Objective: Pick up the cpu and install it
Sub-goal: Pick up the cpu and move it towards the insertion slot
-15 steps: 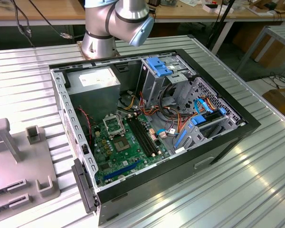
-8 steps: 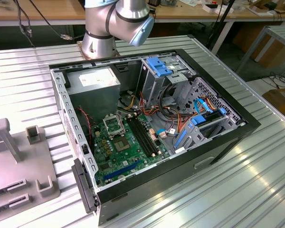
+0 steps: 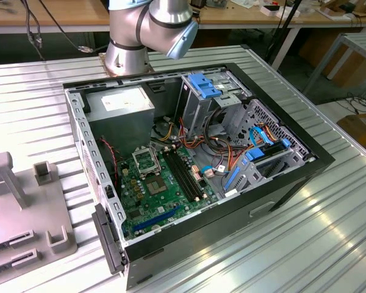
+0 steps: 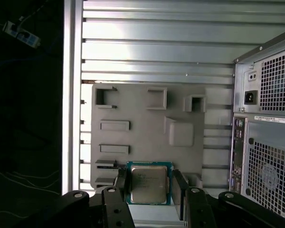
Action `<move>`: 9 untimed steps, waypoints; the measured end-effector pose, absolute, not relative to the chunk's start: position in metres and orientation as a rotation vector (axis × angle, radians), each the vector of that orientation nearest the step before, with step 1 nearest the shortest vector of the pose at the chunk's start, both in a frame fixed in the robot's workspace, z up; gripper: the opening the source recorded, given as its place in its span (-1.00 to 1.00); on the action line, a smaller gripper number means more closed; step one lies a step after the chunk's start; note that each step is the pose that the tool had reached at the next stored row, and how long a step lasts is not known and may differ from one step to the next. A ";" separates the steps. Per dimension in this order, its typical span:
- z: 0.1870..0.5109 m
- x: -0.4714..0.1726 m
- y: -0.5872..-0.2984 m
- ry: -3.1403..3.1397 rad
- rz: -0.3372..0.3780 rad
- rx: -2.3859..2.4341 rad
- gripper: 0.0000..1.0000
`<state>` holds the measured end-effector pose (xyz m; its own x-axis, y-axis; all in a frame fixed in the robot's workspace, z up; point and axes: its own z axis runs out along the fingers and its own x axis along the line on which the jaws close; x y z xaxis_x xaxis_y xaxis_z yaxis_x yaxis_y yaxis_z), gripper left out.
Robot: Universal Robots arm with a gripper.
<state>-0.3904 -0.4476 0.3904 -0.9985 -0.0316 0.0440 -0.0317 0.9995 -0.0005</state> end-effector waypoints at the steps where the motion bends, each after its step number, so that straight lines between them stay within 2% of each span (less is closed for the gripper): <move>1: 0.390 -0.389 -0.448 -3.097 0.002 0.049 -0.06; 9: 0.390 -0.378 -0.448 -3.097 0.002 0.049 -0.06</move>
